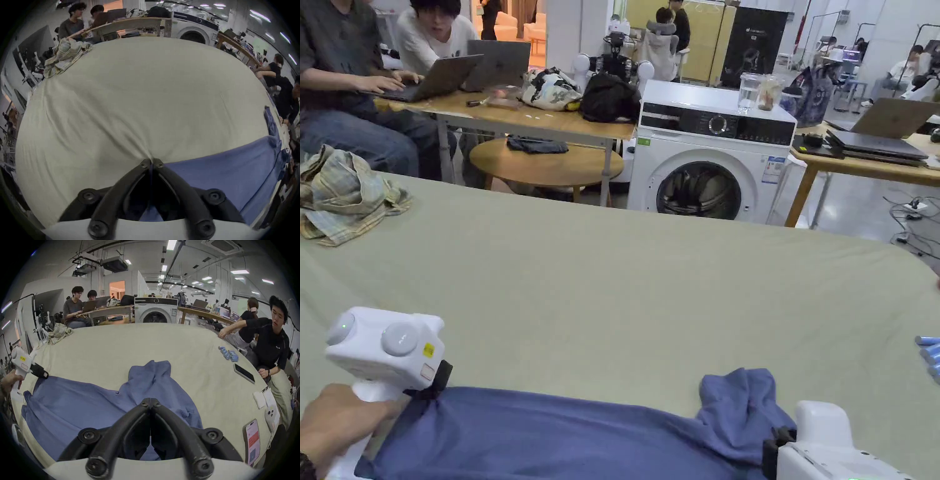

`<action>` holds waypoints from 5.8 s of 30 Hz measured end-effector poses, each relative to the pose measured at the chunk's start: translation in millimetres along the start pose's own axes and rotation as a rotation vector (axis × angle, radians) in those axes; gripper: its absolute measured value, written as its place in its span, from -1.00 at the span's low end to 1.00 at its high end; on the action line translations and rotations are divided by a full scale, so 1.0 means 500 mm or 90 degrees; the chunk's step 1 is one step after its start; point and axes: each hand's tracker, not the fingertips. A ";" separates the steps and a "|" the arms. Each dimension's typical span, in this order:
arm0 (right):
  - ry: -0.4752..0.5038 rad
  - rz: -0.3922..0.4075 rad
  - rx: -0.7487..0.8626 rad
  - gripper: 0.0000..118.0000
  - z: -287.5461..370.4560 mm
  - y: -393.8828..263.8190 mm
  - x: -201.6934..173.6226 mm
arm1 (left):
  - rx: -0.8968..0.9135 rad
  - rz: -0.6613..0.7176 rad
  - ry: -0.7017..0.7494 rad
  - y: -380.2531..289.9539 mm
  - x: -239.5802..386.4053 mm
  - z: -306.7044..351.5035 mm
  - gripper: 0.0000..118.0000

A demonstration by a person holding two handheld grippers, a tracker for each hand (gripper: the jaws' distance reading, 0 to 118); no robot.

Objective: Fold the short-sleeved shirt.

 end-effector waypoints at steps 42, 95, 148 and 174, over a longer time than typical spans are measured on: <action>0.029 0.023 -0.101 -1.00 0.032 0.117 0.153 | 0.200 0.057 -0.070 -0.184 -0.021 0.269 -1.00; -0.035 -0.009 0.307 -0.93 0.186 -0.061 -0.098 | 0.552 -0.042 0.065 -0.370 0.183 0.327 -0.93; 0.058 0.013 0.220 -1.00 0.109 -0.052 -0.175 | 0.014 0.289 -0.511 -0.414 -0.163 0.145 -0.88; 0.094 0.016 0.224 -1.00 0.118 -0.043 -0.201 | 0.028 0.255 -0.457 -0.343 -0.089 0.349 -0.88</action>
